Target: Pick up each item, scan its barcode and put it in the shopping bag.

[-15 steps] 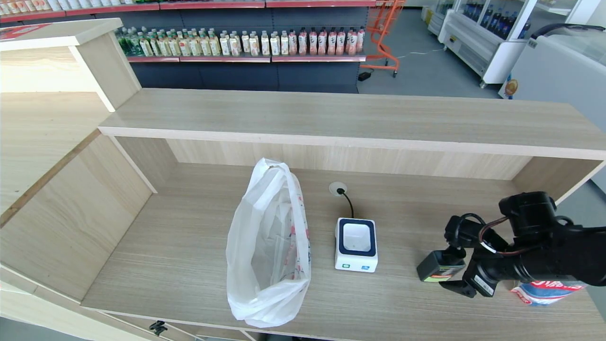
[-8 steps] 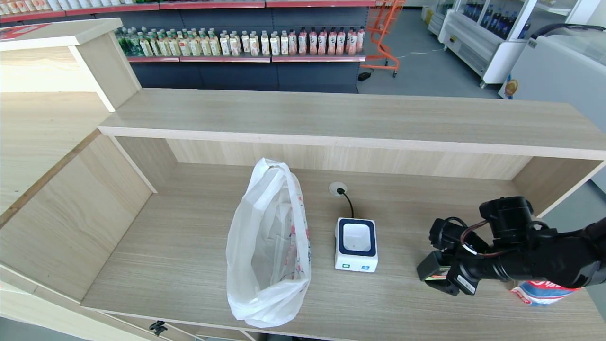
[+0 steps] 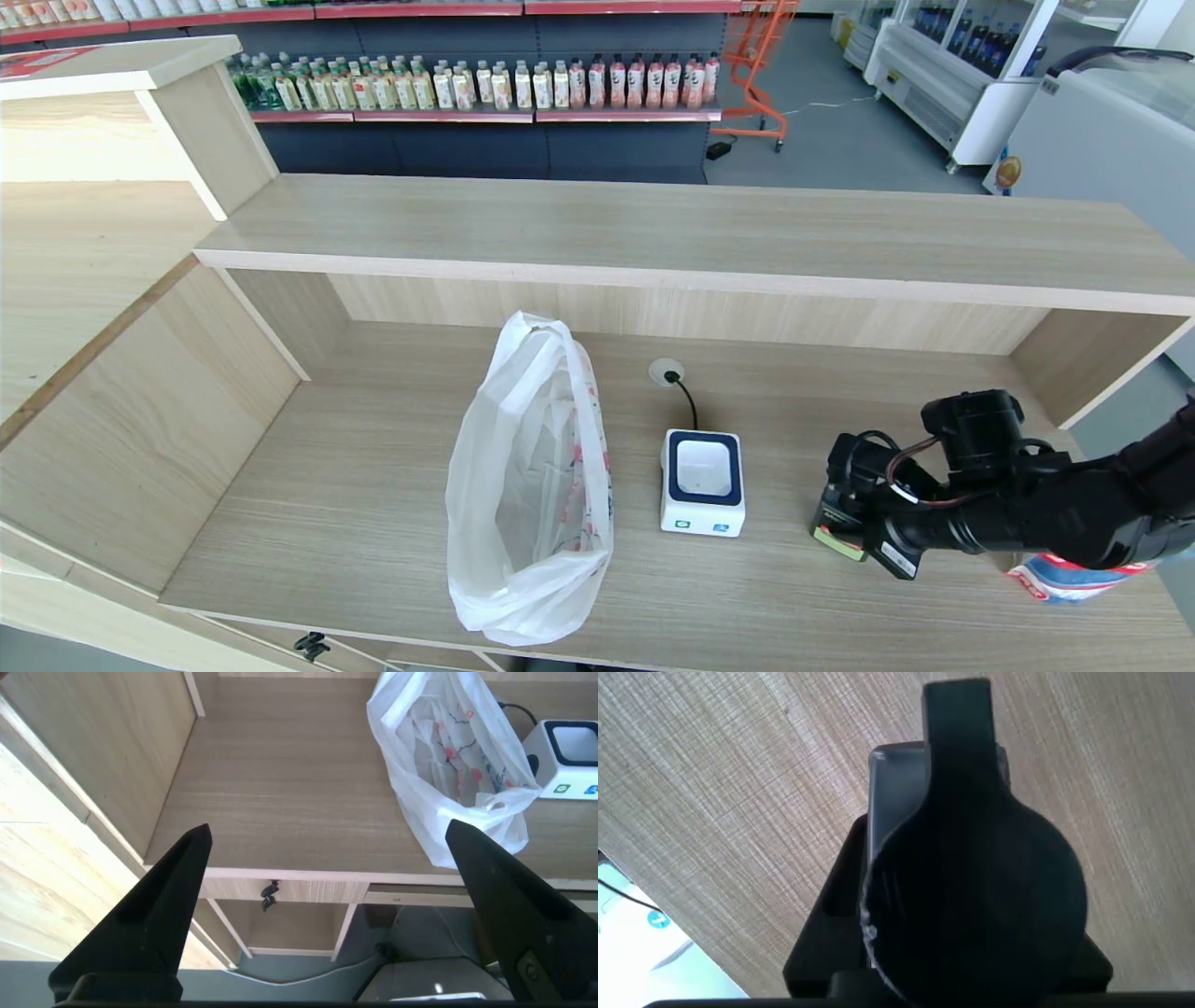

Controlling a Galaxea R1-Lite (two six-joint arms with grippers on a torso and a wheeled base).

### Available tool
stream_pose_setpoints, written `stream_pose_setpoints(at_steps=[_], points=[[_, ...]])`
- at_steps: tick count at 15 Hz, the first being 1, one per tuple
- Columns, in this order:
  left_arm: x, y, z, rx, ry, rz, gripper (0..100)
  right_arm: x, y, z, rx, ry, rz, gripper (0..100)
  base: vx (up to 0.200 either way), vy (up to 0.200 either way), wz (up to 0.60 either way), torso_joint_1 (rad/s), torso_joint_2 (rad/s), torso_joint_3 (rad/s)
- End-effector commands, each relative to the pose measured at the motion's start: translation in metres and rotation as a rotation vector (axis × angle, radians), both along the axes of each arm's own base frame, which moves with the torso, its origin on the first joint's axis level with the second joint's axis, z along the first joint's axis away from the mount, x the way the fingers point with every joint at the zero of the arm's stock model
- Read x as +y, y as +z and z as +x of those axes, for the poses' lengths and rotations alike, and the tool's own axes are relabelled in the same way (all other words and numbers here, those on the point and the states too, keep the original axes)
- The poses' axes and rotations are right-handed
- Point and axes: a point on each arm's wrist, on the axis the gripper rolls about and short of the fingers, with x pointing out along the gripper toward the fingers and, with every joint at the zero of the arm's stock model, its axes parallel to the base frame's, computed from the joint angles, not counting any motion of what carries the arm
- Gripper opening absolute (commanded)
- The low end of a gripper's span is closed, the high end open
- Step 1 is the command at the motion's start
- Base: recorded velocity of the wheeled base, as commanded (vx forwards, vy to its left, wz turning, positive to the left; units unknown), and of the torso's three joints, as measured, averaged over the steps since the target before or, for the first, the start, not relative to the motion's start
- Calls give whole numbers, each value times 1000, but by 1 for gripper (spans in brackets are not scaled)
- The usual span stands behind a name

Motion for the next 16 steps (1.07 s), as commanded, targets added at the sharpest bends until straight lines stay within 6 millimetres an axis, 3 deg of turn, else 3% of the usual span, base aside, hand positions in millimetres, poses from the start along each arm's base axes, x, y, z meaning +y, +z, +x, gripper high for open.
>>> stream_pose_setpoints(at_steps=[1, 4, 6, 7, 9, 11, 12, 14, 16], points=[[0, 0, 0, 0, 0, 0, 100, 1, 12, -4, -44, 15, 19, 0, 0, 0, 0, 0, 0, 0], [0, 0, 0, 0, 0, 0, 100, -17, 49, -13, -190, -33, 42, 0, 0, 0, 0, 0, 0, 0], [0, 0, 0, 0, 0, 0, 100, -40, 85, -53, -395, -105, 38, 0, 0, 0, 0, 0, 0, 0], [0, 0, 0, -1, 0, 0, 100, -44, 91, -73, -478, -110, 27, 0, 0, 0, 0, 0, 0, 0], [0, 0, 0, -1, 0, 0, 100, -42, 114, -95, -685, -27, -63, 0, 0, 0, 0, 0, 0, 0], [0, 0, 0, -1, 0, 0, 100, -35, 126, -104, -832, 195, -164, 0, 0, 0, 0, 0, 0, 0], [0, 0, 0, 0, 0, 0, 100, -32, 127, -106, -917, 418, -236, 0, 0, 0, 0, 0, 0, 0], [0, 0, 0, -1, 0, 0, 100, -24, 118, -105, -1087, 845, -316, 0, 0, 0, 0, 0, 0, 0], [0, 0, 0, -1, 0, 0, 100, -14, 105, -107, -1185, 1090, -405, 0, 0, 0, 0, 0, 0, 0]])
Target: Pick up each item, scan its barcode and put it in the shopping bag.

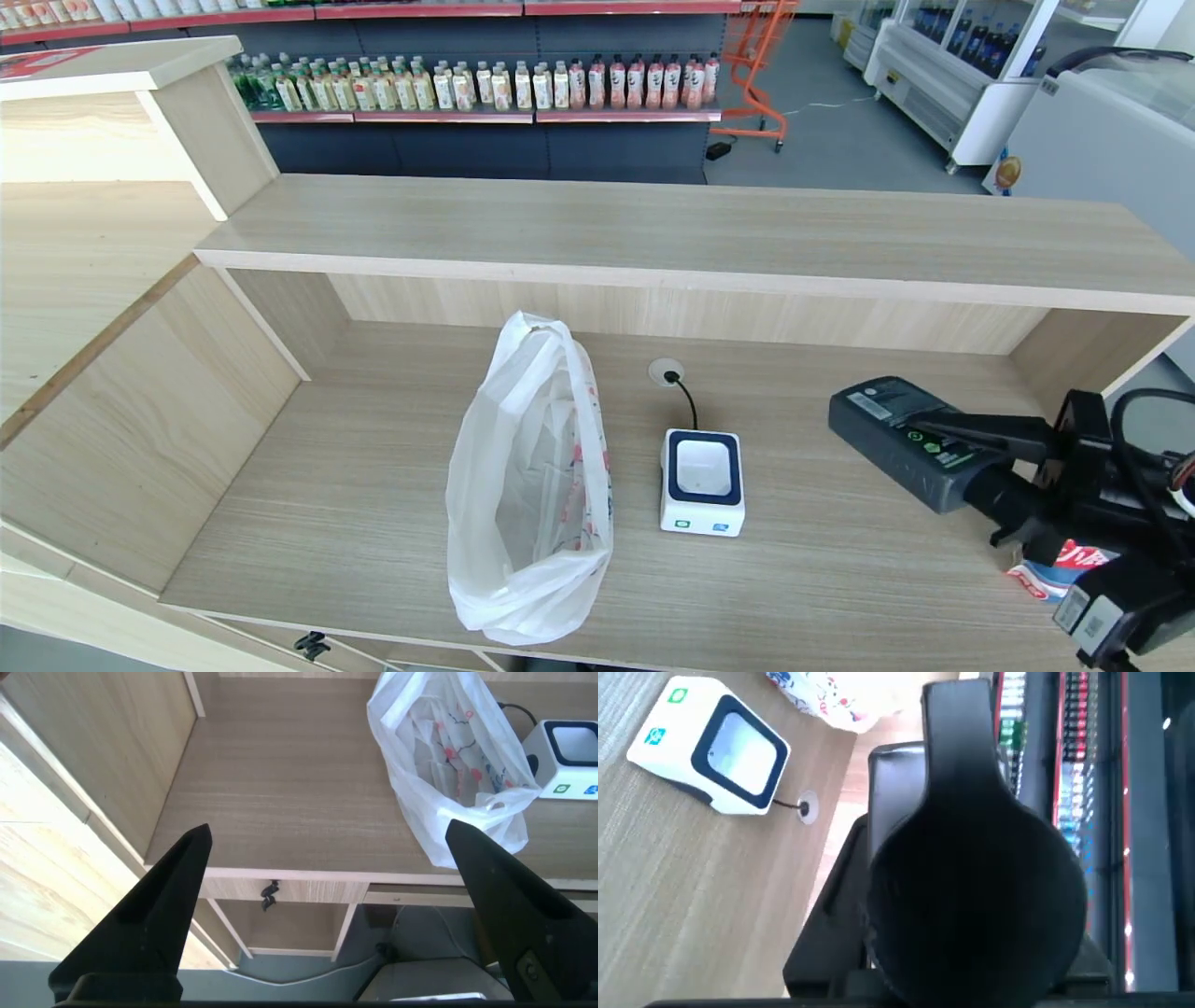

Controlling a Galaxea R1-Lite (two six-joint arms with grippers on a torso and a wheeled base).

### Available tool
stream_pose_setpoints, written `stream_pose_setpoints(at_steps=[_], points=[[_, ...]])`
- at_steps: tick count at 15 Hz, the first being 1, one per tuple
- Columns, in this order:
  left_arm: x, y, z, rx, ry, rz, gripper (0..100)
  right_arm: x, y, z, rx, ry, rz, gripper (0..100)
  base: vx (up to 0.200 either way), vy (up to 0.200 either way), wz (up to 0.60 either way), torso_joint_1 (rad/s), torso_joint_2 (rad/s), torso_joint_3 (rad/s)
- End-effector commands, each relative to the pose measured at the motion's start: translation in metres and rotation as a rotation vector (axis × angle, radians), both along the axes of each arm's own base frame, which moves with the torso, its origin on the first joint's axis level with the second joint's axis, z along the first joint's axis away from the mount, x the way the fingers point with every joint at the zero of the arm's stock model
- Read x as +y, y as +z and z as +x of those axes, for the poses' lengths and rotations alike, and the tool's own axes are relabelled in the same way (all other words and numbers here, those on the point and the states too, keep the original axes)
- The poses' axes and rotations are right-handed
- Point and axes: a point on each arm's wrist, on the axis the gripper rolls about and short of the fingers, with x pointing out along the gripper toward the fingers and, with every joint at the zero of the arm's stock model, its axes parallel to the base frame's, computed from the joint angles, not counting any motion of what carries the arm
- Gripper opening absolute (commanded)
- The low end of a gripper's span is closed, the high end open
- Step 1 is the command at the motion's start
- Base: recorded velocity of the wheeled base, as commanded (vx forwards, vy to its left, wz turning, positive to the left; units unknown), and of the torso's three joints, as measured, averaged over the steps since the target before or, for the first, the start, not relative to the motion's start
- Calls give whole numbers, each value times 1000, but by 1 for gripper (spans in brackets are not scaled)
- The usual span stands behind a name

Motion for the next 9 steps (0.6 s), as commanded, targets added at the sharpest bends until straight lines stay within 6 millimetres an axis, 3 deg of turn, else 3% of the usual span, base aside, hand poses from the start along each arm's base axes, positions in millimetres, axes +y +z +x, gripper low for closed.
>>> stream_pose_setpoints(at_steps=[1, 4, 7, 9], points=[[0, 0, 0, -1, 0, 0, 100, 8, -12, -2, -79, 152, -113, 0, 0, 0, 0, 0, 0, 0], [0, 0, 0, -1, 0, 0, 100, 21, -31, -4, -162, 292, -251, 0, 0, 0, 0, 0, 0, 0], [0, 0, 0, -1, 0, 0, 100, 29, -36, -4, -306, 447, -278, 0, 0, 0, 0, 0, 0, 0], [0, 0, 0, 1, 0, 0, 100, 43, -43, -4, -368, 630, -206, 0, 0, 0, 0, 0, 0, 0]])
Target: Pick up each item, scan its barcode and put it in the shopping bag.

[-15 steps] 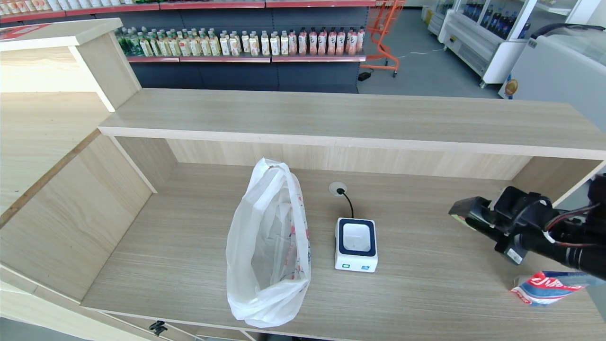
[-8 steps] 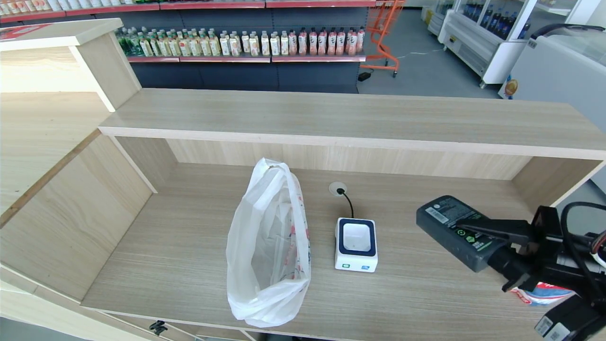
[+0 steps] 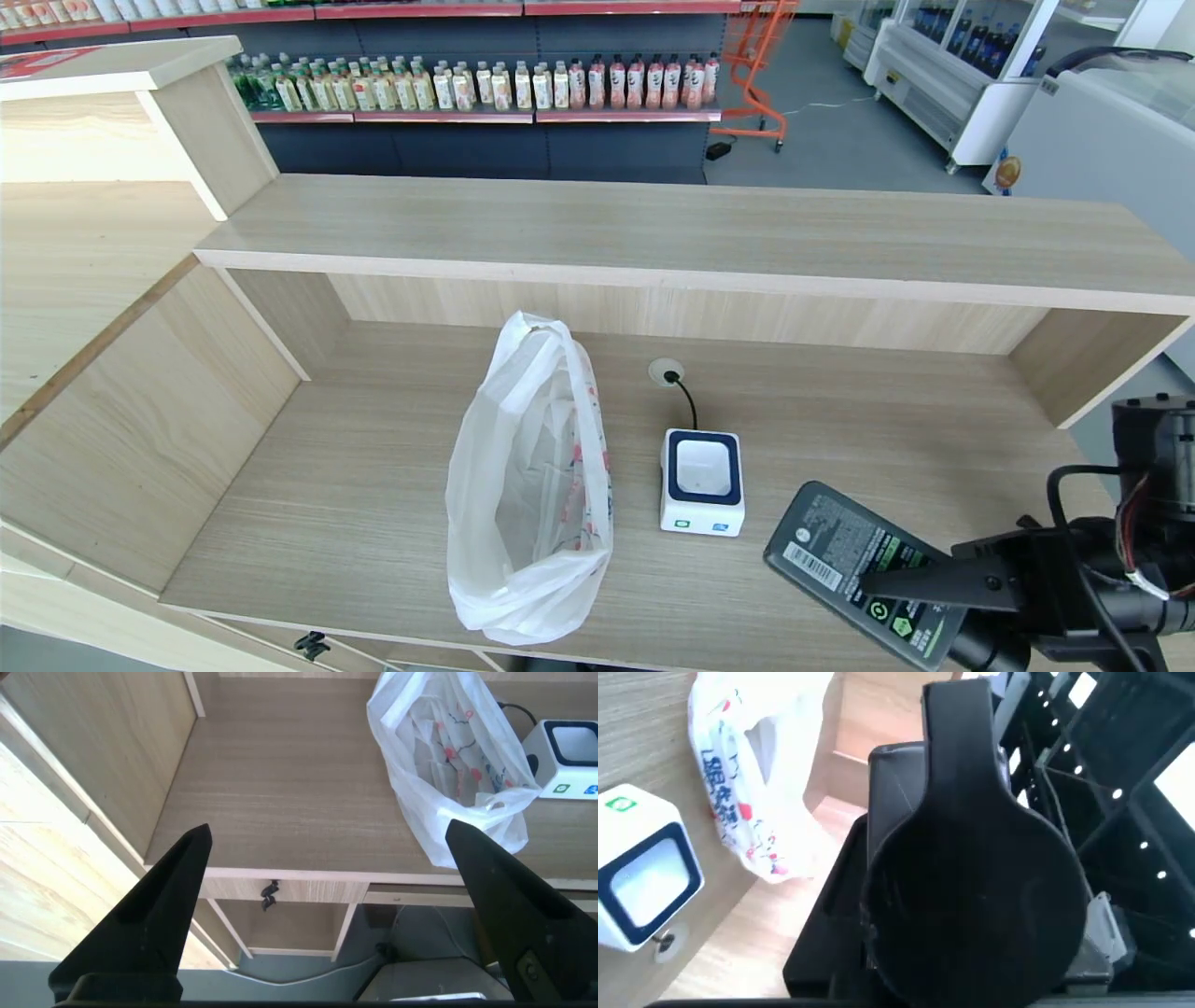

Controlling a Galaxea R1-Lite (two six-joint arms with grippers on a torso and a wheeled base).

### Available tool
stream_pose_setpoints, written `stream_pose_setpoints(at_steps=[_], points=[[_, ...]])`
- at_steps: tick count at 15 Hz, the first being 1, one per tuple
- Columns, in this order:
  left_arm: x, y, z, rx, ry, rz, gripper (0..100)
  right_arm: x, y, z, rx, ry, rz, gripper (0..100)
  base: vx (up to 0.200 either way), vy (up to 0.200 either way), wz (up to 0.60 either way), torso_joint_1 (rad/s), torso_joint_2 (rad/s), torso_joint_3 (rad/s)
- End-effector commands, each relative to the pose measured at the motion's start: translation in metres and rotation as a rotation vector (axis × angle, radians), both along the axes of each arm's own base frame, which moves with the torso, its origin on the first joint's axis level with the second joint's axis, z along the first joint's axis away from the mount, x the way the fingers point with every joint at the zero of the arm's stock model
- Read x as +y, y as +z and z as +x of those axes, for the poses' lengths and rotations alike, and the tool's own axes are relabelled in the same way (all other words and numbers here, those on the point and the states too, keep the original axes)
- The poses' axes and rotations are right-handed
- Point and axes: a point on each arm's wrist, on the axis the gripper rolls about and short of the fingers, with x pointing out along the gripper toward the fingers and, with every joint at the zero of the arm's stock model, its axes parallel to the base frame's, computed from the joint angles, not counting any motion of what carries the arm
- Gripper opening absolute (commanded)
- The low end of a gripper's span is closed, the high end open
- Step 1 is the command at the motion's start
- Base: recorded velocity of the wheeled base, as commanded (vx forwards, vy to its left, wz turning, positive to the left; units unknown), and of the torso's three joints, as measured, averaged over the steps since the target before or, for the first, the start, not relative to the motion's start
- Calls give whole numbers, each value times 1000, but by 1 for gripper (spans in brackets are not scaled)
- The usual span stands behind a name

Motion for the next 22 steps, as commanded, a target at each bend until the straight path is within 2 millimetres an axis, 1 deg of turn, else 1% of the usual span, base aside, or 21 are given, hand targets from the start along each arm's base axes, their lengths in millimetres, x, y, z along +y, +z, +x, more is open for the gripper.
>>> stream_pose_setpoints(at_steps=[1, 3, 4, 6, 8, 9, 10, 13, 15, 17, 19, 20, 22], points=[[0, 0, 0, 0, 0, 0, 100, 14, -9, 1, 14, 124, 15, 0, 0, 0, 0, 0, 0, 0], [0, 0, 0, 0, 0, 0, 100, 18, -12, 2, 13, 142, 11, 0, 0, 0, 0, 0, 0, 0], [0, 0, 0, 1, 0, 0, 100, 20, -19, 5, 28, 151, 3, 0, 0, 0, 0, 0, 0, 0], [0, 0, 0, 1, 0, 0, 100, 22, -22, 11, 52, 149, 1, 0, 0, 0, 0, 0, 0, 0], [0, 0, 0, 0, 0, 0, 100, 28, -17, 7, 36, 183, 6, 0, 0, 0, 0, 0, 0, 0], [0, 0, 0, 0, 0, 0, 100, 35, -16, 4, 33, 216, 7, 0, 0, 0, 0, 0, 0, 0], [0, 0, 0, 0, 0, 0, 100, 41, -21, 5, 59, 242, 0, 0, 0, 0, 0, 0, 0, 0], [0, 0, 0, 0, 0, 0, 100, 44, -20, 10, 51, 245, 2, 0, 0, 0, 0, 0, 0, 0], [0, 0, 0, 0, 0, 0, 100, 44, -21, 11, 53, 245, 1, 0, 0, 0, 0, 0, 0, 0], [0, 0, 0, 0, 0, 0, 100, 44, -19, 11, 39, 246, 4, 0, 0, 0, 0, 0, 0, 0], [0, 0, 0, 1, 0, 0, 100, 45, -14, 14, 13, 247, 12, 0, 0, 0, 0, 0, 0, 0], [0, 0, 0, 1, 0, 0, 100, 47, -7, 18, -36, 248, 25, 0, 0, 0, 0, 0, 0, 0], [0, 0, 0, 0, 0, 0, 100, 49, -1, 20, -96, 251, 41, 0, 0, 0, 0, 0, 0, 0]])
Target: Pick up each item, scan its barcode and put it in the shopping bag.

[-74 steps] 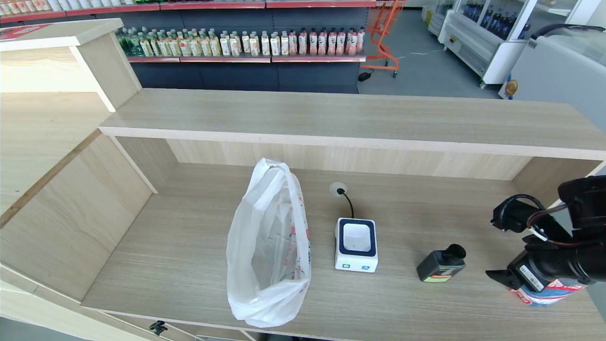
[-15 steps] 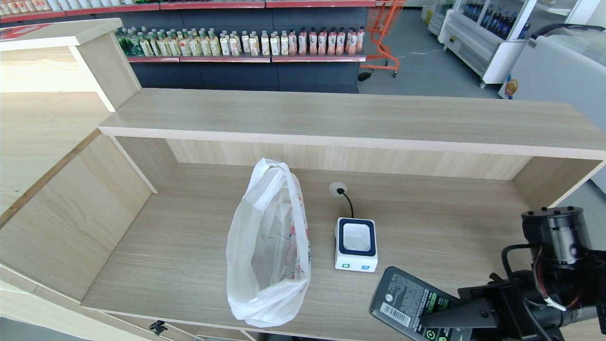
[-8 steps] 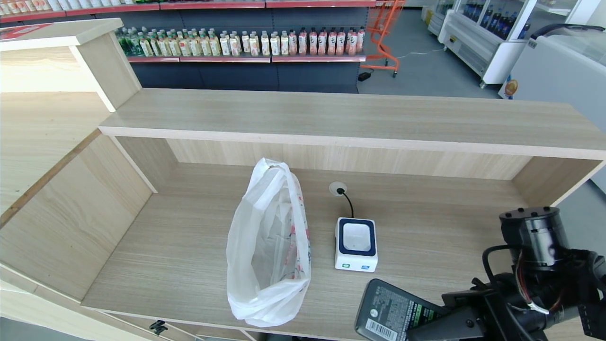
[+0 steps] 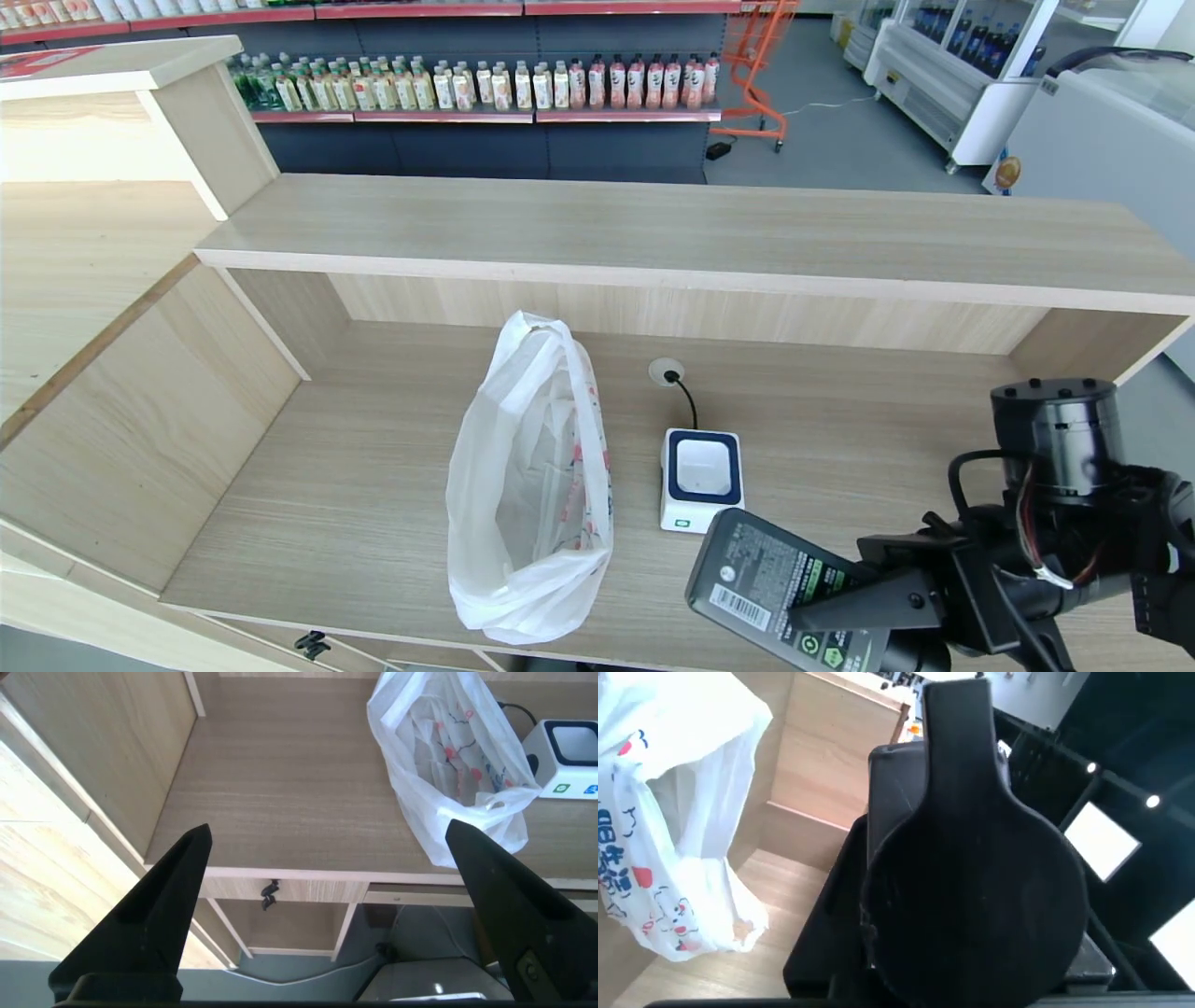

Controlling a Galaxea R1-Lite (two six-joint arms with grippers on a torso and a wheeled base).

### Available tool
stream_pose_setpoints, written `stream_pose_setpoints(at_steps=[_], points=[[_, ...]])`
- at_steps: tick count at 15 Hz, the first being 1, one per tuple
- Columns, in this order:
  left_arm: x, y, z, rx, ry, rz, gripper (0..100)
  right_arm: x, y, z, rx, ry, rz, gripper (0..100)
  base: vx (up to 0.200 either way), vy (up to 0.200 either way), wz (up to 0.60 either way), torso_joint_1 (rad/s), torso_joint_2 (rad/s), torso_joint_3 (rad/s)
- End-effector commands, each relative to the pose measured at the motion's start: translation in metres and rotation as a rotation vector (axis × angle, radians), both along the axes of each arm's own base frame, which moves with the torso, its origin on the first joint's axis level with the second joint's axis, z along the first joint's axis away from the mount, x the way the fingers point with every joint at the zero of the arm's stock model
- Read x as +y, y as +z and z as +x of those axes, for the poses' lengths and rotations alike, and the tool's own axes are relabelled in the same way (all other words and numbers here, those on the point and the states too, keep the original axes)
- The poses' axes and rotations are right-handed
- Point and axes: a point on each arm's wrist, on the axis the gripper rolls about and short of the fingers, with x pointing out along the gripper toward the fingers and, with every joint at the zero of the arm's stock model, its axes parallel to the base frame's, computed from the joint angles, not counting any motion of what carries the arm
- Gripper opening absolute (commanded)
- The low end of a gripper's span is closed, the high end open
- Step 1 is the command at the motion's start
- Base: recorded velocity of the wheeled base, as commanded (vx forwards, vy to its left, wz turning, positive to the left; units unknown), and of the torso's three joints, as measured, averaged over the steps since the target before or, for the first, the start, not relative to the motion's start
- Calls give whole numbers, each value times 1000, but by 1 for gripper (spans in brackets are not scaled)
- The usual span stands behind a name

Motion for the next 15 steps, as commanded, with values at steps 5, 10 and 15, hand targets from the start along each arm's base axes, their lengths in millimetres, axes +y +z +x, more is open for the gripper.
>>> stream_pose_setpoints(at_steps=[5, 10, 15], points=[[0, 0, 0, -1, 0, 0, 100, 1, 6, 2, -46, 1, 21, 0, 0, 0, 0, 0, 0, 0], [0, 0, 0, 1, 0, 0, 100, -41, 63, 5, 554, -466, 121, 0, 0, 0, 0, 0, 0, 0], [0, 0, 0, -1, 0, 0, 100, -76, 74, -16, 1443, -795, 493, 0, 0, 0, 0, 0, 0, 0]])
